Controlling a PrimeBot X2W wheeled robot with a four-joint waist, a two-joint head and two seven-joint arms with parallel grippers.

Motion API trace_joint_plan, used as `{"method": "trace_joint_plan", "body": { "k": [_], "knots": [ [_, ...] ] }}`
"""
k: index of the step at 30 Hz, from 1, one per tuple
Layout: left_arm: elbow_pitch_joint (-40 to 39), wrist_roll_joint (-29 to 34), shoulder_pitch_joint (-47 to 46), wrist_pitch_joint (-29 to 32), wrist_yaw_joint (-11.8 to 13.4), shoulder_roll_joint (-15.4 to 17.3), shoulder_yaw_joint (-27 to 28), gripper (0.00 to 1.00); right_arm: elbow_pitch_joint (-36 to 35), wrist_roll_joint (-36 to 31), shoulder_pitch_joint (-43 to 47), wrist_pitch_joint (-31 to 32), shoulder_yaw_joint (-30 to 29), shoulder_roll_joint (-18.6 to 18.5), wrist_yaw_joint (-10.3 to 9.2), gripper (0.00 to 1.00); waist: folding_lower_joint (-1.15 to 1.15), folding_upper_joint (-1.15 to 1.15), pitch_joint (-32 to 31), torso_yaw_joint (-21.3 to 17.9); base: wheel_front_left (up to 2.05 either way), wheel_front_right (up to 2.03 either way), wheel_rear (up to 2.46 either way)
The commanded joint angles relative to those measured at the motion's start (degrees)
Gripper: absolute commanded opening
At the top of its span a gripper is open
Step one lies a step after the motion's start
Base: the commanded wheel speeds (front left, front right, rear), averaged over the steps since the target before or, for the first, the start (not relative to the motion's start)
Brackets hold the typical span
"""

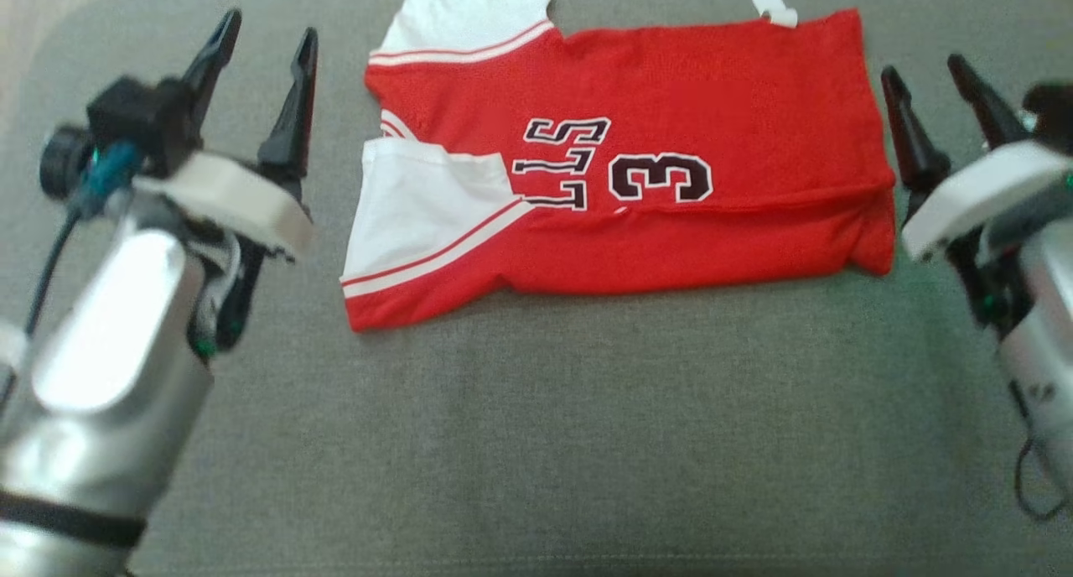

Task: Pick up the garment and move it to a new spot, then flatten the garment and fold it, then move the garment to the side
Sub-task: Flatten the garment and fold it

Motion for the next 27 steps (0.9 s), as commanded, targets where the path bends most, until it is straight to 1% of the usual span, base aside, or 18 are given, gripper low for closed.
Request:
{"method": "trace_joint_plan", "body": {
  "k": [1, 3, 5, 9, 10, 12, 15, 18, 22, 24, 27],
  "knots": [
    [-4.20, 1.30, 0.84, -0.51, 0.96, 0.87, 5.46, 1.00, -1.88, -0.73, 2.38, -3.28, -0.73, 0.64, -0.04, 1.00, 0.01, 0.00, -1.76, -0.02, 0.00, 0.00, 0.00],
    [-7.92, 2.84, 5.18, -0.51, 1.74, -0.85, 9.28, 1.00, -2.44, -1.62, 4.71, -6.64, -2.68, 1.75, -0.04, 1.00, 0.01, 0.00, -2.90, -0.19, 0.00, 0.00, 0.00],
    [-10.91, 4.15, 9.75, -0.51, 2.04, -2.85, 12.68, 1.00, -3.43, -2.63, 7.19, -8.45, -4.85, 3.30, -0.04, 1.00, 0.01, 0.00, -3.97, -0.45, 0.00, 0.00, 0.00],
    [-15.53, 7.01, 17.74, -0.52, 1.83, -7.06, 18.85, 1.00, -7.41, -6.06, 12.68, -9.72, -9.45, 6.74, -0.04, 1.00, 0.01, 0.00, -5.78, -0.95, 0.00, 0.00, 0.00],
    [-15.53, 7.01, 17.74, -0.52, 1.83, -7.06, 18.85, 1.00, -7.41, -6.06, 12.68, -9.72, -9.45, 6.74, -0.04, 1.00, 0.01, 0.00, -5.78, -0.95, 0.00, 0.00, 0.00],
    [-17.24, 8.77, 20.92, -0.52, 1.00, -9.05, 21.24, 1.00, -10.00, -7.72, 15.79, -9.83, -12.39, 8.96, -0.04, 1.00, 0.01, 0.00, -6.46, -1.09, 0.00, 0.00, 0.00],
    [-19.03, 11.52, 24.94, -0.52, -0.90, -12.10, 23.95, 1.00, -13.04, -8.97, 21.08, -9.87, -16.49, 12.97, -0.04, 1.00, 0.01, 0.00, -7.80, -1.08, 0.00, 0.00, 0.00],
    [-19.13, 14.08, 28.66, -0.52, -2.86, -14.59, 25.86, 1.00, -16.64, -11.26, 25.83, -9.88, -19.43, 16.30, -0.04, 1.00, 0.01, 0.00, -9.02, -1.19, 0.00, 0.00, 0.00],
    [-18.38, 16.70, 32.22, -0.52, -4.57, -17.14, 28.59, 1.00, -19.97, -12.76, 30.32, -9.88, -21.20, 19.11, -0.04, 1.00, 0.01, 0.00, -9.83, -1.74, 0.00, 0.00, 0.00],
    [-17.42, 17.70, 33.44, -0.52, -5.66, -18.48, 30.40, 1.00, -21.33, -13.83, 31.59, -9.89, -21.17, 19.99, -0.04, 1.00, 0.01, 0.00, -9.90, -2.15, 0.00, 0.00, 0.00],
    [-15.59, 18.94, 33.48, -0.52, -6.85, -19.16, 31.26, 1.00, -22.20, -14.39, 31.56, -9.89, -21.19, 20.38, -0.04, 1.00, 0.01, 0.00, -9.63, -2.64, 0.00, 0.00, 0.00]
  ]
}}
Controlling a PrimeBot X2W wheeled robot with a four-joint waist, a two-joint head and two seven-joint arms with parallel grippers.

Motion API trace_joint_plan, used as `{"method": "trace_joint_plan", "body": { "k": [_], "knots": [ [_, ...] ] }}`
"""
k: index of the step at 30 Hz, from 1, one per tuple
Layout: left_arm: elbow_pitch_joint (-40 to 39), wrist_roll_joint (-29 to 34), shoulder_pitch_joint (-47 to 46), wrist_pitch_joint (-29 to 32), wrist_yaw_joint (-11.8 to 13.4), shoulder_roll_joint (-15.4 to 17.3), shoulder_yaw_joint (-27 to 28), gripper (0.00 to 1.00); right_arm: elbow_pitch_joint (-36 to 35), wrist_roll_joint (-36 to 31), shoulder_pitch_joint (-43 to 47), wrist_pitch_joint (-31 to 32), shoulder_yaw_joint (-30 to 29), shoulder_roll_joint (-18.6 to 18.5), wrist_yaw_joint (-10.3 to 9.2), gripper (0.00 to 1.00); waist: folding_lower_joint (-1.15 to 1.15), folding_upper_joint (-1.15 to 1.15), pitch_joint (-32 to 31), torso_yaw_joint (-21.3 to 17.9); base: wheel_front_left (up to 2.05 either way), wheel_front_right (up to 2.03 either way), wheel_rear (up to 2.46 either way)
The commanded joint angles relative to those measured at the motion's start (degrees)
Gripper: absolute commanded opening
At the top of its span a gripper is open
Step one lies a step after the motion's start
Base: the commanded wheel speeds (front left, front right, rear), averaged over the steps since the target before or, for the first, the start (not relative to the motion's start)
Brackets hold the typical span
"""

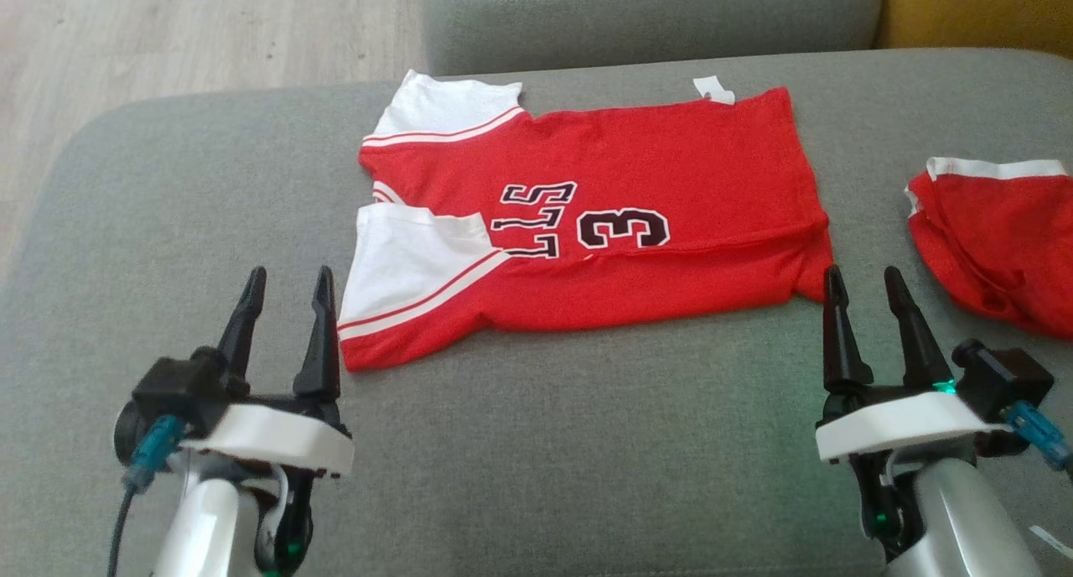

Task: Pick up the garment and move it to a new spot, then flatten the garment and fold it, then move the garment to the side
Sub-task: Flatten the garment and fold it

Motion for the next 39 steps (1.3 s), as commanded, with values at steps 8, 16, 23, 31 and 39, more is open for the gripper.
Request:
{"method": "trace_joint_plan", "body": {
  "k": [8, 16, 23, 31, 39],
  "knots": [
    [16.74, 1.58, -6.12, -0.44, -1.31, -0.20, 1.54, 1.00, -2.18, -0.99, -2.52, -0.61, 2.20, 0.53, -0.04, 1.00, 0.01, 0.00, 2.43, -2.15, 0.00, 0.00, 0.00],
    [31.00, 1.21, -13.88, -0.37, -0.19, 0.54, 2.45, 1.00, -2.14, -1.21, -3.34, -0.62, 2.73, 0.92, -0.04, 1.00, 0.01, 0.00, 5.83, -4.02, 0.00, 0.00, 0.00],
    [40.41, 0.99, -18.30, 1.85, -0.19, 1.27, 1.93, 1.00, -2.18, -1.27, -4.22, -0.62, 2.83, 1.18, -0.04, 1.00, 0.01, 0.00, 7.18, -5.06, 0.00, 0.00, 0.00],
    [44.53, 1.45, -20.94, 1.67, -0.95, 1.51, 0.44, 0.00, -0.14, -1.82, -4.77, 0.06, 2.17, 1.32, -0.04, 1.00, 0.01, 0.00, 7.03, -4.65, 0.00, 0.00, 0.00],
    [33.72, 3.65, -21.49, -0.40, -0.37, 2.14, -0.46, 0.00, 6.11, -5.18, -8.60, 6.31, -3.35, 1.40, -0.04, 1.00, 0.01, 0.00, 6.86, -2.03, 0.00, 0.00, 0.00]
  ]
}}
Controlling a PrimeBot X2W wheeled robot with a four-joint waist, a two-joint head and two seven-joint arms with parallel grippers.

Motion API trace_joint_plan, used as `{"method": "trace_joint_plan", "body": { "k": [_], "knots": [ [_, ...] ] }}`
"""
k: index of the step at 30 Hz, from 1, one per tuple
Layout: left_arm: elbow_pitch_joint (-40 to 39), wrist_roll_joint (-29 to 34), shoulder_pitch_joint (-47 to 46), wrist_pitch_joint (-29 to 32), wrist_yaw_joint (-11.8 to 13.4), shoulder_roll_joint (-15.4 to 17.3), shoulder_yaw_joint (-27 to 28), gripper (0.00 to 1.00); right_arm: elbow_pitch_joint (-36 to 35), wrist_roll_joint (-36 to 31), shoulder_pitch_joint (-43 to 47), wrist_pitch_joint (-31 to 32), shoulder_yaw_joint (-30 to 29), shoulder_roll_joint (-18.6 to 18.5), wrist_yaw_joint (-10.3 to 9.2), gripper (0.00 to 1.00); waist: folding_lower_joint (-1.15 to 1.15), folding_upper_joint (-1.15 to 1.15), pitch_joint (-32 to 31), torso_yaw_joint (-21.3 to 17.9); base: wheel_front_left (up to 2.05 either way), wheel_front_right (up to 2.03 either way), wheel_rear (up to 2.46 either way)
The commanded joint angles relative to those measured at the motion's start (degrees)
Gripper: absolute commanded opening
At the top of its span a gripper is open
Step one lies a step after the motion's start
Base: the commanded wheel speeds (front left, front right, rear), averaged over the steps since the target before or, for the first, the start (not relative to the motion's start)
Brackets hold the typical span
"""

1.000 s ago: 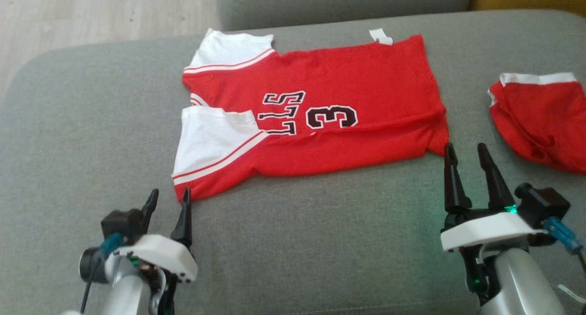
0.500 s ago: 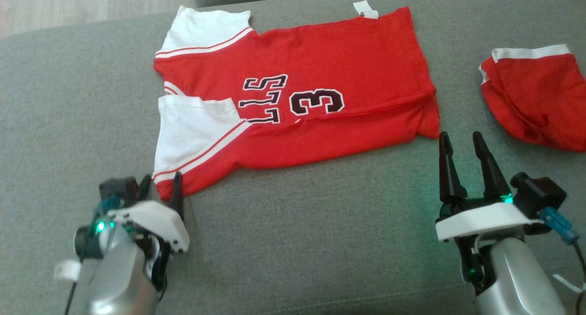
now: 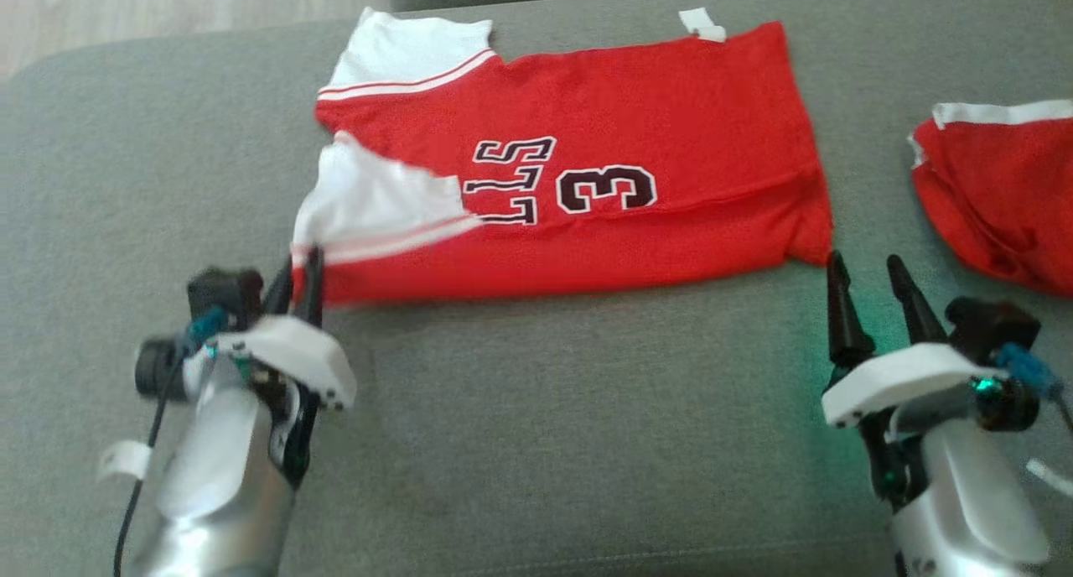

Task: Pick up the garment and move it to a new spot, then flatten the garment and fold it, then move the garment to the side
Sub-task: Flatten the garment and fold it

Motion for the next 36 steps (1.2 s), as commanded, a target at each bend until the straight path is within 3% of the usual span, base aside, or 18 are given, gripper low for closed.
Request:
{"method": "trace_joint_plan", "body": {
  "k": [1, 9, 18, 22, 23, 24, 25, 36],
  "knots": [
    [-3.86, 0.70, -1.16, -0.73, 0.39, 1.97, 1.34, 0.00, -0.70, -0.35, -2.87, 0.68, 0.44, 0.26, -0.04, 1.00, 0.00, 0.00, 0.25, 0.86, 0.00, 0.00, 0.00],
    [-16.94, 3.91, 1.41, -0.75, -0.61, 1.25, -1.33, 0.00, 9.95, 4.07, -10.82, 5.97, -5.37, 0.29, -0.04, 1.00, 0.00, 0.00, 1.88, 4.38, 0.00, 0.00, 0.00],
    [-19.51, 4.80, 1.96, -0.76, -1.16, 0.64, -2.71, 0.00, 22.83, 2.35, -18.95, 9.59, -10.79, 0.30, -0.04, 1.00, 0.00, 0.00, 3.16, 6.16, 0.00, 0.00, 0.00],
    [-18.88, 4.85, 2.14, -0.76, -1.23, 0.52, -2.81, 0.00, 26.46, 1.78, -21.26, 10.33, -10.59, 0.30, -0.04, 1.00, 0.00, 0.00, 3.14, 6.48, 0.00, 0.00, 0.00],
    [-18.63, 4.85, 2.18, -0.76, -1.23, 0.55, -2.74, 0.00, 27.04, 1.47, -21.65, 10.36, -10.09, 0.30, -0.04, 0.77, 0.00, 0.00, 3.06, 6.44, 0.00, 0.00, 0.00],
    [-18.32, 4.84, 2.25, -0.76, -1.19, 0.61, -2.64, 0.00, 27.37, 0.87, -21.90, 10.15, -9.56, 0.30, -0.04, 0.21, 0.00, 0.00, 2.87, 6.33, 0.00, 0.00, 0.00],
    [-18.01, 4.84, 2.34, -0.76, -1.16, 0.68, -2.53, 0.00, 27.61, 0.24, -22.03, 9.84, -9.08, 0.27, -0.04, 0.00, 0.00, 0.00, 2.66, 6.20, 0.00, 0.00, 0.00],
    [-13.37, 4.08, 4.42, -0.76, -1.14, 1.94, -1.11, 0.00, 27.03, -2.26, -20.19, 7.35, -4.22, -2.18, -0.04, 0.00, 0.00, 0.00, -1.14, 3.34, 0.00, 0.00, 0.00]
  ]
}}
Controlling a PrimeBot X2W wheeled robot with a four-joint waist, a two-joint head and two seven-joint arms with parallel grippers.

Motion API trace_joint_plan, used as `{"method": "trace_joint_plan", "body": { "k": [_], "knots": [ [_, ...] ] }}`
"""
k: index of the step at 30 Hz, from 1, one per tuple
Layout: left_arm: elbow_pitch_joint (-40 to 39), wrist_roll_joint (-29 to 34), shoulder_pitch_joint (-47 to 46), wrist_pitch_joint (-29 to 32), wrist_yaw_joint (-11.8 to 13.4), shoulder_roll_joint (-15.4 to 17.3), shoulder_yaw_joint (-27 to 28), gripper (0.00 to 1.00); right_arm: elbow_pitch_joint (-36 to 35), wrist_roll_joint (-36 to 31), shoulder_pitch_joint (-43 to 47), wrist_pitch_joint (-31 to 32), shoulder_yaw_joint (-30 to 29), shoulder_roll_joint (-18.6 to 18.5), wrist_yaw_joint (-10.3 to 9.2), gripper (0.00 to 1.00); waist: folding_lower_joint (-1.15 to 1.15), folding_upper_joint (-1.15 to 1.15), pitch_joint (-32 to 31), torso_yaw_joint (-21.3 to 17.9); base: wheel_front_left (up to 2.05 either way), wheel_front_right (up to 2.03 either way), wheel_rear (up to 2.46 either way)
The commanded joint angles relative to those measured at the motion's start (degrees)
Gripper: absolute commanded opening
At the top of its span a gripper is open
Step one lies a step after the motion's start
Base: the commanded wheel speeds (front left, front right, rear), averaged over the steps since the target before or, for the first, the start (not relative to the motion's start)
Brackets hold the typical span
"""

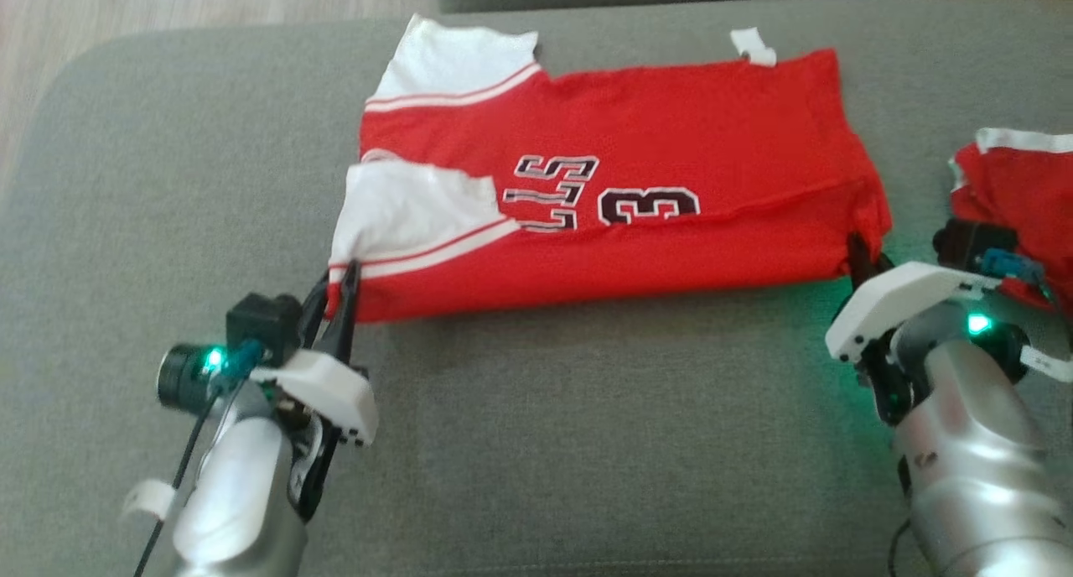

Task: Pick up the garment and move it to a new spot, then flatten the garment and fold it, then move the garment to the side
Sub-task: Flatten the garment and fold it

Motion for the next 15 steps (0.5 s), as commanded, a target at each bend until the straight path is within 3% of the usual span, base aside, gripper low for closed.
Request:
{"method": "trace_joint_plan", "body": {
  "k": [1, 8, 15],
  "knots": [
    [-1.26, -0.53, -0.83, -0.70, 0.19, 1.83, 2.32, 0.00, -2.04, -0.04, 0.55, -0.61, 1.78, -0.62, -0.04, 0.00, 0.00, 0.00, -1.21, -0.98, 0.00, 0.00, 0.00],
    [1.31, -2.25, 2.09, -0.70, -0.82, 2.27, 2.88, 0.00, -7.32, 3.75, 6.16, 1.23, 6.08, -2.09, -0.04, 0.00, 0.00, 0.00, -4.90, -2.73, 0.00, 0.00, 0.00],
    [0.27, -4.05, 8.06, -0.70, -1.38, 3.26, 3.61, 0.00, -17.76, 6.99, 17.02, 4.52, 9.02, -4.32, -0.04, 0.00, 0.00, 0.00, -8.44, -4.13, 0.00, 0.00, 0.00]
  ]
}}
